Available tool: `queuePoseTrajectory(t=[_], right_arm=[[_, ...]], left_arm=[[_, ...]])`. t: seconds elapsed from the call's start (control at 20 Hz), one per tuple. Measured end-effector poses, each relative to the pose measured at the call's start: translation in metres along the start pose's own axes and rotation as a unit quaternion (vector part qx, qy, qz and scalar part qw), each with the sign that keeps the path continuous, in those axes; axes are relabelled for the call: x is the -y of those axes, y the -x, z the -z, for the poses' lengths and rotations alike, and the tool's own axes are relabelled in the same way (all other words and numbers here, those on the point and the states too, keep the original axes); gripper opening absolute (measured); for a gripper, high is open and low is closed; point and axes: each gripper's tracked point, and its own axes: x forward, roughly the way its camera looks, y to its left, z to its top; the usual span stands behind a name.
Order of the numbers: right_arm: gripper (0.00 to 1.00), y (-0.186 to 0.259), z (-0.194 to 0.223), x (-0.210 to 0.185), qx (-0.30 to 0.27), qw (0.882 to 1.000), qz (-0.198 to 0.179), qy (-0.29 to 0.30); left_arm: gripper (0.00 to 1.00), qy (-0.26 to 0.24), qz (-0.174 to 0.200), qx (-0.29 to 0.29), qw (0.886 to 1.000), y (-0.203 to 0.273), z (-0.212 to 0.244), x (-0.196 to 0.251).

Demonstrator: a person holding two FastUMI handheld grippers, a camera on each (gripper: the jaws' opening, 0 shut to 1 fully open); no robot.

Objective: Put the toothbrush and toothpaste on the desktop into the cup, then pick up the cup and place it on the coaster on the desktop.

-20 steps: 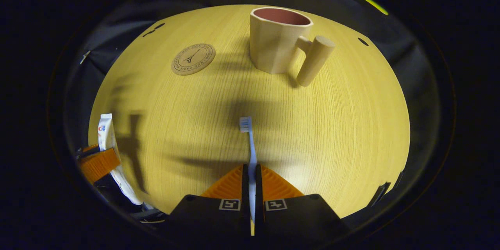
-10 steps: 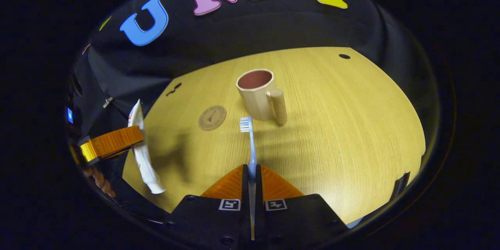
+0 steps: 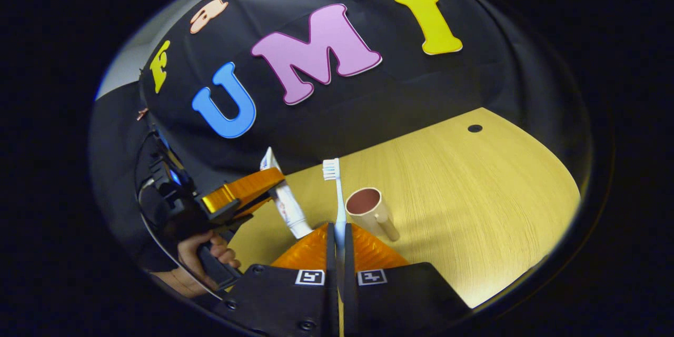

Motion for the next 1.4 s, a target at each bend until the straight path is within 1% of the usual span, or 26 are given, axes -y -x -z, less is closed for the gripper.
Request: queuePoseTrajectory(t=[0.15,0.25,0.35,0.5,0.65,0.75,0.85,0.9,0.95,1.05,1.1,1.15,1.2,1.25,1.3,1.35,1.4], right_arm=[[0.08,-0.009,-0.015,0.004,0.017,1.0,-0.019,0.009],[0.08,-0.014,-0.016,0.009,0.025,0.999,-0.03,0.002],[0.08,-0.021,-0.019,0.02,0.035,0.999,-0.037,-0.01],[0.08,-0.031,-0.026,0.035,0.052,0.998,-0.041,-0.001],[0.08,-0.043,-0.033,0.047,0.062,0.997,-0.044,-0.013],[0.08,-0.05,-0.039,0.056,0.071,0.996,-0.043,-0.02],[0.08,-0.059,-0.05,0.056,0.081,0.995,-0.046,-0.029],[0.08,-0.064,-0.054,0.056,0.086,0.995,-0.048,-0.035],[0.08,-0.069,-0.058,0.057,0.091,0.994,-0.05,-0.041],[0.08,-0.079,-0.066,0.061,0.101,0.992,-0.051,-0.048],[0.08,-0.083,-0.069,0.063,0.105,0.992,-0.05,-0.052],[0.08,-0.087,-0.071,0.065,0.109,0.991,-0.05,-0.055],[0.08,-0.091,-0.073,0.067,0.112,0.991,-0.047,-0.058],[0.08,-0.094,-0.075,0.07,0.115,0.99,-0.046,-0.062],[0.08,-0.098,-0.077,0.071,0.119,0.99,-0.045,-0.067],[0.08,-0.101,-0.081,0.073,0.124,0.989,-0.044,-0.071],[0.08,-0.105,-0.083,0.073,0.129,0.988,-0.043,-0.074]], left_arm=[[0.27,-0.027,-0.003,0.028,0.999,-0.03,0.003,-0.006],[0.27,-0.032,-0.002,0.039,0.999,-0.048,0.01,-0.01],[0.26,-0.035,-0.007,0.04,0.999,-0.067,0.023,-0.019],[0.27,-0.055,-0.007,0.043,0.998,-0.088,0.039,-0.023],[0.26,-0.082,-0.018,0.041,0.996,-0.101,0.057,-0.032],[0.26,-0.088,-0.023,0.035,0.995,-0.107,0.068,-0.038],[0.26,-0.089,-0.027,0.029,0.995,-0.111,0.08,-0.043],[0.21,-0.092,-0.028,0.025,0.995,-0.112,0.084,-0.045],[0.27,-0.096,-0.031,0.018,0.995,-0.113,0.089,-0.047],[0.29,-0.099,-0.035,0.001,0.994,-0.12,0.098,-0.05],[0.3,-0.097,-0.031,-0.002,0.995,-0.124,0.102,-0.049],[0.36,-0.095,-0.03,0.0,0.995,-0.121,0.106,-0.049],[0.33,-0.092,-0.025,0.001,0.995,-0.116,0.107,-0.048],[0.33,-0.085,-0.019,-0.001,0.996,-0.112,0.11,-0.046],[0.37,-0.079,-0.016,-0.001,0.997,-0.109,0.11,-0.045],[0.51,-0.072,-0.015,-0.001,0.997,-0.106,0.11,-0.044],[0.37,-0.066,-0.013,-0.002,0.998,-0.105,0.109,-0.043]])
